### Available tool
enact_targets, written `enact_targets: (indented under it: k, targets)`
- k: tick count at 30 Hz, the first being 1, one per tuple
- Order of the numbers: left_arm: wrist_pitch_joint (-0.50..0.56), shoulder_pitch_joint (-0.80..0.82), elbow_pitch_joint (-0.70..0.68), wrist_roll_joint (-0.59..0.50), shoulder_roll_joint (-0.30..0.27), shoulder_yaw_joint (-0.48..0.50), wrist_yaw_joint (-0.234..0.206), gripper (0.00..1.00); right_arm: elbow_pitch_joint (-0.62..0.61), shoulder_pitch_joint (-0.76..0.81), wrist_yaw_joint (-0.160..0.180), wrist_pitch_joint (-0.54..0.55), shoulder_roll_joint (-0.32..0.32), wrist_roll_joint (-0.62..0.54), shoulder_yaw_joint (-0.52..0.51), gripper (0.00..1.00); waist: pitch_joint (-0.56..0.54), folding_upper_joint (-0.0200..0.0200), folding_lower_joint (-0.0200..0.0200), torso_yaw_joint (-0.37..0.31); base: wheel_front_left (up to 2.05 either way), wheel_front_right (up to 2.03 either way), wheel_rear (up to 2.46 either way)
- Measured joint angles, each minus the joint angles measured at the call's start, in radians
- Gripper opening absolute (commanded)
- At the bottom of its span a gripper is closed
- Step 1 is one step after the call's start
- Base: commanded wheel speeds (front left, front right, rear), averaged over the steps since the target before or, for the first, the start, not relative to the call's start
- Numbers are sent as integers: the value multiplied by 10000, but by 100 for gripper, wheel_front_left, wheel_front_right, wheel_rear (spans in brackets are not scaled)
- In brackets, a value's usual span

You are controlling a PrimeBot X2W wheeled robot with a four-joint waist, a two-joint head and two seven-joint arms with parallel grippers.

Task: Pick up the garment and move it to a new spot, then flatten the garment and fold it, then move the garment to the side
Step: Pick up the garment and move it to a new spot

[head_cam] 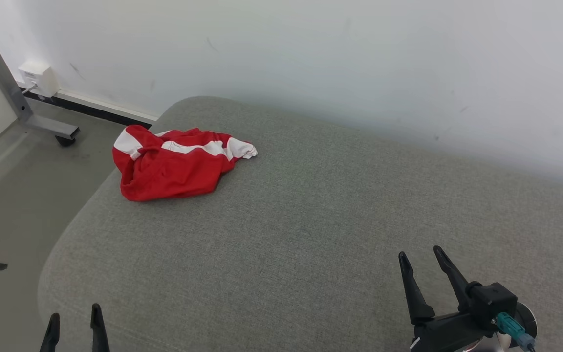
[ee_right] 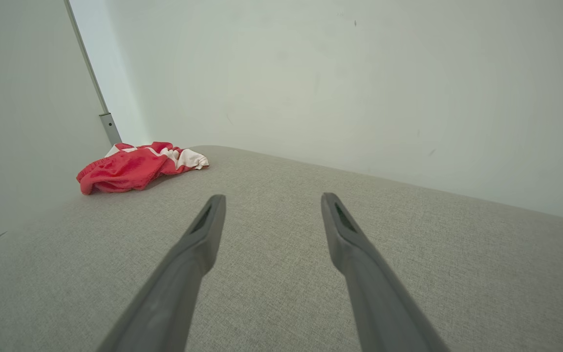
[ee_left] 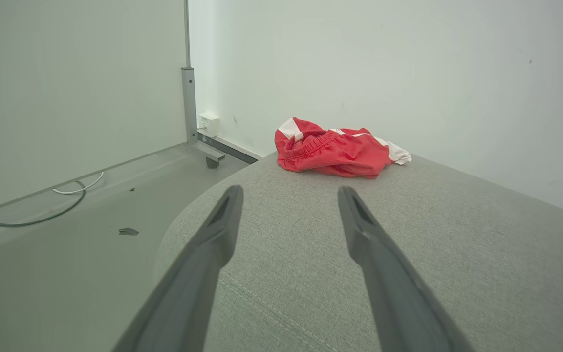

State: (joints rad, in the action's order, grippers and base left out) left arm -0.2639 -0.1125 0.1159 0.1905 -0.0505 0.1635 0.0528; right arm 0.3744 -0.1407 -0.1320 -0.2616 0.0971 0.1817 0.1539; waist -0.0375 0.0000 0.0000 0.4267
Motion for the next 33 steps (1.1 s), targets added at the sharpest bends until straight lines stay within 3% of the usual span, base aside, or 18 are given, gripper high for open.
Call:
enact_targets:
  k: [13,21,27,33]
  targets:
    - [0,322,399,-48,0,-48,84,100,27,12,0,0,4,12,123,100,30,0,0,-3,0,0,0]
    - [123,2794,2744,328,-477,-67,401,100,-151,-262,0,0,366,-65,244,100,622,0,1,-196,0,0,0]
    - [986,4998,4201,1032,-913,174,504,100,-382,-977,0,8,627,-65,834,100,1303,2,1,-635,0,0,0]
    - [2002,6903,4963,1664,-1726,343,623,100,-828,-1776,0,29,949,-38,1193,100,2197,2,2,-1262,0,0,0]
